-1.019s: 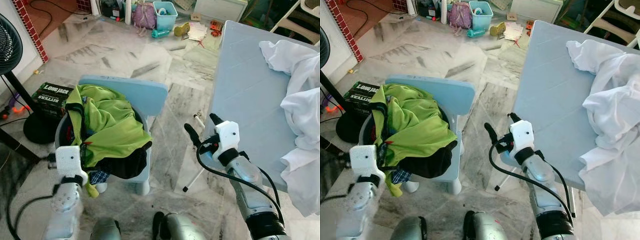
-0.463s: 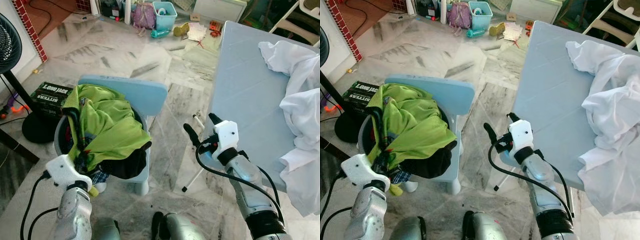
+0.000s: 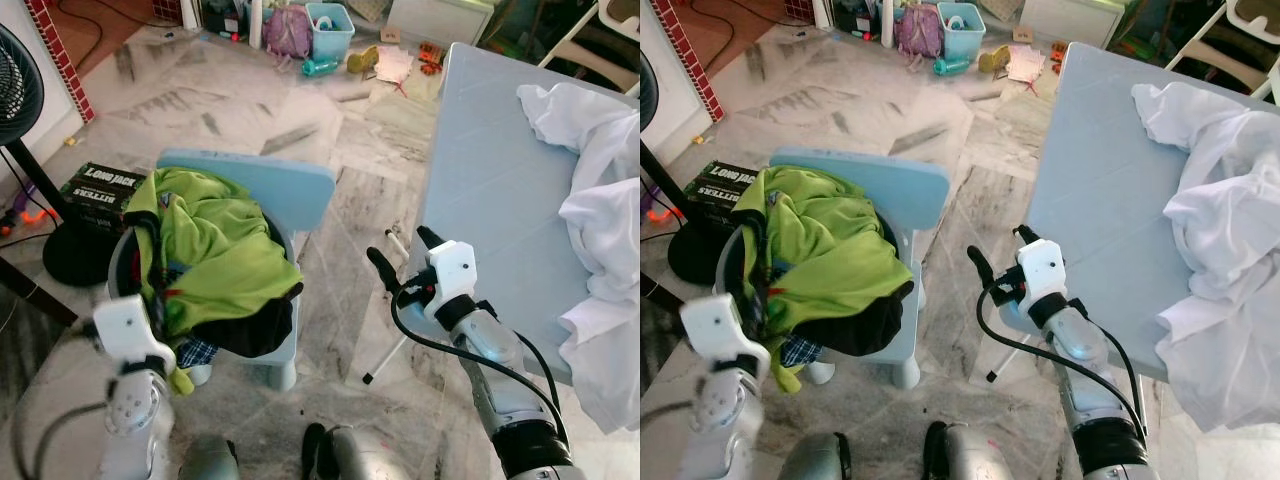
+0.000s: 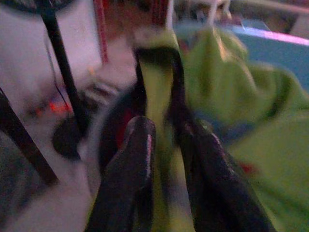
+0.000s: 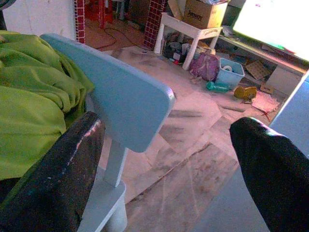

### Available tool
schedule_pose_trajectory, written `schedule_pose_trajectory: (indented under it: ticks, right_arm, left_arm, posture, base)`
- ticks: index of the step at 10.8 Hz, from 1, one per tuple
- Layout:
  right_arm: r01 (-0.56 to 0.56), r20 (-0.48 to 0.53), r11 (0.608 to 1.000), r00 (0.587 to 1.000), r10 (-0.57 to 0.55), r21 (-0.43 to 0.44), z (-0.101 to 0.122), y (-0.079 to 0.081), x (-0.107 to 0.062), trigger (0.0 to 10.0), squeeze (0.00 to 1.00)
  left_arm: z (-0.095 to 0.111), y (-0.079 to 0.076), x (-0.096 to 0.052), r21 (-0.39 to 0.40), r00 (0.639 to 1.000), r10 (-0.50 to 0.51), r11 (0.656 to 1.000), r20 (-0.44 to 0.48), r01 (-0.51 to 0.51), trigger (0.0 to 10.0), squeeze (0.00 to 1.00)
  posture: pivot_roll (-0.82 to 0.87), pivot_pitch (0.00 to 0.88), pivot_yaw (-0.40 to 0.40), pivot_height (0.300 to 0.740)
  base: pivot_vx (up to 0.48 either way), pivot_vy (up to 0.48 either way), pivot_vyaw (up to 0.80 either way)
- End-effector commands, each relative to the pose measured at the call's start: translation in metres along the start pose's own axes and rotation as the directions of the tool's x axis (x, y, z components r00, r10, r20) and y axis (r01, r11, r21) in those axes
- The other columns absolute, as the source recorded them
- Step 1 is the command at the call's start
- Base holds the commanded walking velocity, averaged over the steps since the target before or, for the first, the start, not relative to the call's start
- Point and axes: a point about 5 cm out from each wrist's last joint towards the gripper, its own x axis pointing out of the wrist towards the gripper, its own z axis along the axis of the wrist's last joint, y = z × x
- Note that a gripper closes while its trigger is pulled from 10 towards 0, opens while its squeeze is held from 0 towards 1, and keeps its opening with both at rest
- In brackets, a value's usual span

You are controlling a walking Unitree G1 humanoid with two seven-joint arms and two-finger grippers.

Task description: Hang hanger

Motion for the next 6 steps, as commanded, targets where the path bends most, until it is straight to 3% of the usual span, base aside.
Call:
schedule_pose_trajectory:
  ticks: [1,2,4,5,6]
  right_arm:
    - [-0.018,-0.091,1.000,0.996,0.018,0.008,-0.017,0.003,-0.008,10.0,0.00]
    - [-0.022,-0.091,1.000,0.996,0.023,0.010,-0.017,0.004,-0.007,10.0,0.00]
    - [-0.026,-0.091,1.000,0.995,0.027,0.012,-0.017,0.005,-0.007,10.0,0.00]
    - [-0.025,-0.091,1.000,0.995,0.026,0.014,-0.017,0.005,-0.007,10.0,0.00]
    - [-0.027,-0.092,1.000,0.995,0.028,0.015,-0.018,0.006,-0.007,10.0,0.00]
  left_arm:
    - [0.005,0.002,-0.002,0.066,0.999,0.016,0.998,0.039,-0.019,10.0,1.00]
    - [0.009,0.003,0.000,0.126,0.998,-0.007,0.992,0.057,0.000,10.0,1.00]
    - [-0.006,0.004,-0.003,0.104,0.999,-0.022,0.994,-0.024,0.024,10.0,0.96]
    - [-0.012,-0.002,-0.002,0.083,0.996,-0.063,0.994,-0.067,0.068,10.0,0.00]
    - [-0.014,-0.005,0.001,0.086,0.992,-0.090,0.991,-0.088,0.098,10.0,0.00]
  posture:
    - [0.10,0.168,-0.135,0.740]
    - [0.11,0.169,-0.138,0.740]
    - [0.11,0.171,-0.136,0.740]
    - [0.11,0.170,-0.135,0.740]
    - [0.11,0.170,-0.134,0.740]
  base:
    - [0.000,0.000,0.00]
    - [0.000,0.000,0.00]
    - [0.000,0.000,0.00]
    - [0.000,0.000,0.00]
    - [0.000,0.000,0.00]
